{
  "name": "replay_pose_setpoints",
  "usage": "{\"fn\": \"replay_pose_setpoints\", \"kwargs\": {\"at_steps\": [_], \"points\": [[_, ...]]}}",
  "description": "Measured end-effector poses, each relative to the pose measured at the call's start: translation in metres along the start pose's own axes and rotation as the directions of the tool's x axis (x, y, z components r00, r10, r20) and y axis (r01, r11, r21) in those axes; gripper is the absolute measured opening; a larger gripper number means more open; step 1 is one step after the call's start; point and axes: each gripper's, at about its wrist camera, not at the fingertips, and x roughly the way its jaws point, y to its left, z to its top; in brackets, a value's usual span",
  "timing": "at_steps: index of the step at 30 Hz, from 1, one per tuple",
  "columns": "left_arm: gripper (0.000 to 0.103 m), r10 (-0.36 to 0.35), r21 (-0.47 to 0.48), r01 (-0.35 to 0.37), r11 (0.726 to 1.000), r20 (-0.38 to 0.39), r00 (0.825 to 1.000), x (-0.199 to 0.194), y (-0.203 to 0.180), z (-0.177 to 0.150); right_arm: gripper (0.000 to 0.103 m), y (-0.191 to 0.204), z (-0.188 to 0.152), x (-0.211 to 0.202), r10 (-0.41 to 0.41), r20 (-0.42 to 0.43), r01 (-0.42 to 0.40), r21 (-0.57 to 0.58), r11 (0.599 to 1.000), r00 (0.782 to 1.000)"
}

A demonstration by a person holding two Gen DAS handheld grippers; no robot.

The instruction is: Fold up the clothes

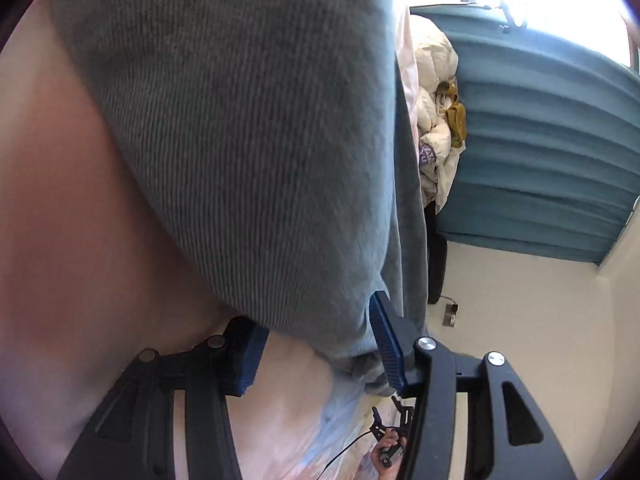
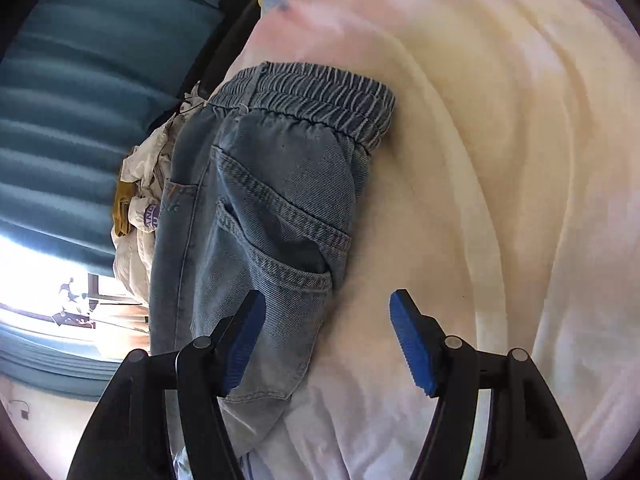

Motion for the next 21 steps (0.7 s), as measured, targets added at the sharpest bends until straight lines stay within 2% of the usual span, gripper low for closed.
{"fn": "replay_pose_setpoints", "kwargs": {"at_steps": [2, 3, 4, 7, 13, 15, 16, 17, 19, 21], "points": [[0.051, -0.024, 0.003, 0.024, 1.000, 0.020, 1.000, 0.005, 0.000, 0.005, 0.066, 0.001, 0.001, 0.009, 0.017, 0.034, -0.017, 0.003, 1.000, 0.999], [0.050, -0.020, 0.018, 0.020, 1.000, 0.033, 0.999, 0.007, -0.003, 0.008, 0.066, 0.001, 0.004, 0.019, 0.042, 0.021, -0.042, 0.012, 0.999, 0.999], [0.048, -0.016, 0.035, 0.014, 0.999, 0.046, 0.999, 0.009, -0.006, 0.010, 0.066, 0.001, 0.006, 0.028, 0.066, 0.009, -0.067, 0.024, 0.997, 0.998], [0.039, 0.001, 0.088, -0.008, 0.996, 0.078, 0.997, 0.016, -0.017, 0.016, 0.066, 0.008, 0.014, 0.043, 0.146, 0.046, -0.147, 0.038, 0.988, 0.988], [0.014, 0.031, 0.114, -0.049, 0.992, 0.148, 0.988, 0.028, -0.019, 0.016, 0.065, 0.031, 0.015, 0.059, 0.058, 0.135, -0.058, -0.001, 0.998, 0.989], [0.008, 0.036, 0.143, -0.060, 0.988, 0.163, 0.986, 0.026, -0.027, 0.013, 0.054, 0.041, 0.010, 0.055, 0.008, 0.173, -0.002, -0.034, 0.999, 0.985], [0.007, 0.040, 0.162, -0.068, 0.984, 0.172, 0.984, 0.025, -0.032, 0.011, 0.037, 0.048, 0.007, 0.052, -0.021, 0.192, 0.034, -0.062, 0.998, 0.981], [0.007, 0.035, 0.180, -0.068, 0.981, 0.184, 0.982, 0.022, -0.038, 0.007, 0.029, 0.058, 0.004, 0.046, -0.050, 0.211, 0.071, -0.092, 0.993, 0.976], [0.007, 0.024, 0.207, -0.066, 0.976, 0.199, 0.980, 0.013, -0.049, -0.001, 0.017, 0.074, 0.001, 0.031, -0.083, 0.242, 0.118, -0.134, 0.984, 0.967], [0.007, 0.013, 0.240, -0.065, 0.969, 0.210, 0.978, 0.001, -0.061, -0.010, 0.015, 0.086, -0.001, 0.012, -0.075, 0.255, 0.115, -0.145, 0.983, 0.964]]}}
